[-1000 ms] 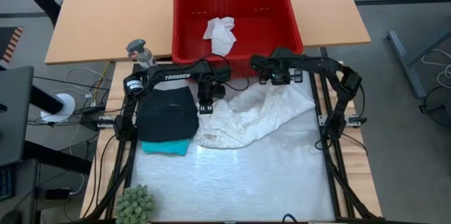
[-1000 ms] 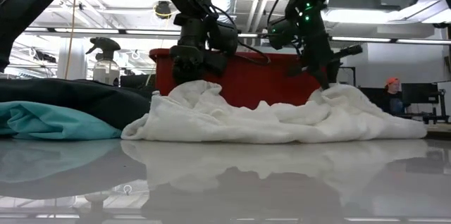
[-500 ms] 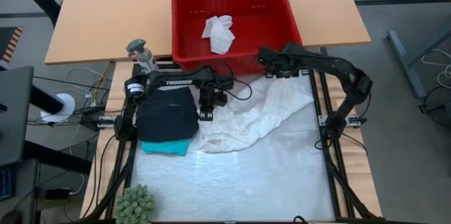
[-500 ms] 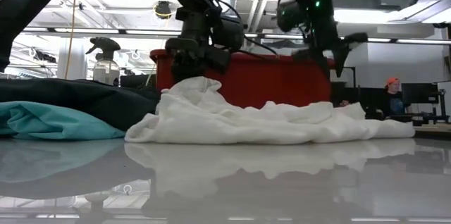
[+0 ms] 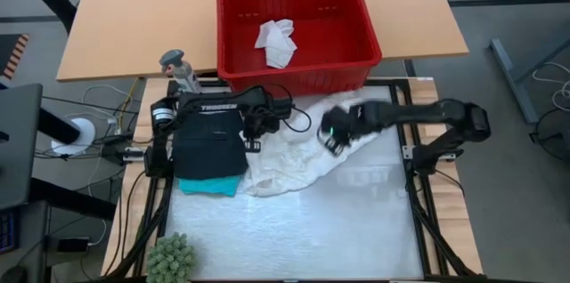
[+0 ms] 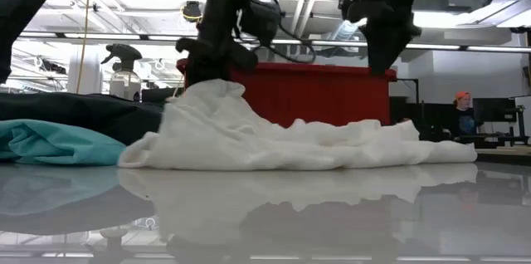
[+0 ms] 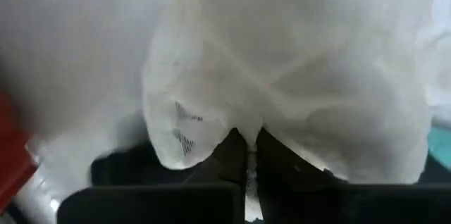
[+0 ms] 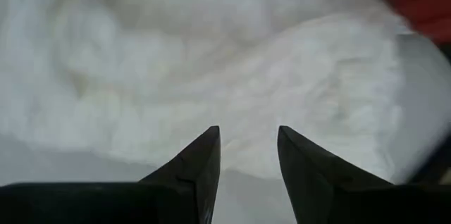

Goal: Fold laundry
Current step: Fold the white dress

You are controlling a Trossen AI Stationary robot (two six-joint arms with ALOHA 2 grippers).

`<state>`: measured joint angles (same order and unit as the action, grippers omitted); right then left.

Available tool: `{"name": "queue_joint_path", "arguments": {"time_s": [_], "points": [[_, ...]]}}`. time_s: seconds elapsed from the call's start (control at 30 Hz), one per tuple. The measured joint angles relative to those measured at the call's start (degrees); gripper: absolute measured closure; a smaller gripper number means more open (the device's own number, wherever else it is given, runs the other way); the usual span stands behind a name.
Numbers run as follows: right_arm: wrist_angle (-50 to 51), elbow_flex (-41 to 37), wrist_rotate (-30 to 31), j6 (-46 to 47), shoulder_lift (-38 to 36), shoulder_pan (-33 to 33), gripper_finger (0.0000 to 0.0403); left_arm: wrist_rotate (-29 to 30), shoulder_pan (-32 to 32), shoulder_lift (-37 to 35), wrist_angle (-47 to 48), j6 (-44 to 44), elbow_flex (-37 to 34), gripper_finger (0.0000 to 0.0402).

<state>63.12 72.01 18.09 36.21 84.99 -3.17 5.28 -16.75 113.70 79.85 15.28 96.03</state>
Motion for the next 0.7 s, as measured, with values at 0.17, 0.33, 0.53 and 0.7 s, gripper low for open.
{"name": "queue_joint_path", "arguments": {"time_s": [0.17, 0.33, 0.53, 0.7], "points": [[-20.63, -8.32, 2.37, 0.96, 1.39, 6.56, 0.0236, -3.10, 0.03, -3.55, -1.14, -2.43, 0.00, 0.0401], [-29.23, -10.16, 3.03, -4.66, 1.91, 7.19, 0.0234, -11.03, 0.81, -3.75, -8.77, -0.86, 0.01, 0.0392], [-28.21, -10.97, -3.58, -7.68, 2.61, 6.83, 0.0226, -3.51, 2.91, -3.77, -8.94, 10.87, 0.02, 0.0338], [-26.97, -12.18, -6.02, -6.89, 3.63, 7.89, 0.0224, -0.28, 2.71, -3.75, -8.06, 17.35, 0.13, 0.0275]]}}
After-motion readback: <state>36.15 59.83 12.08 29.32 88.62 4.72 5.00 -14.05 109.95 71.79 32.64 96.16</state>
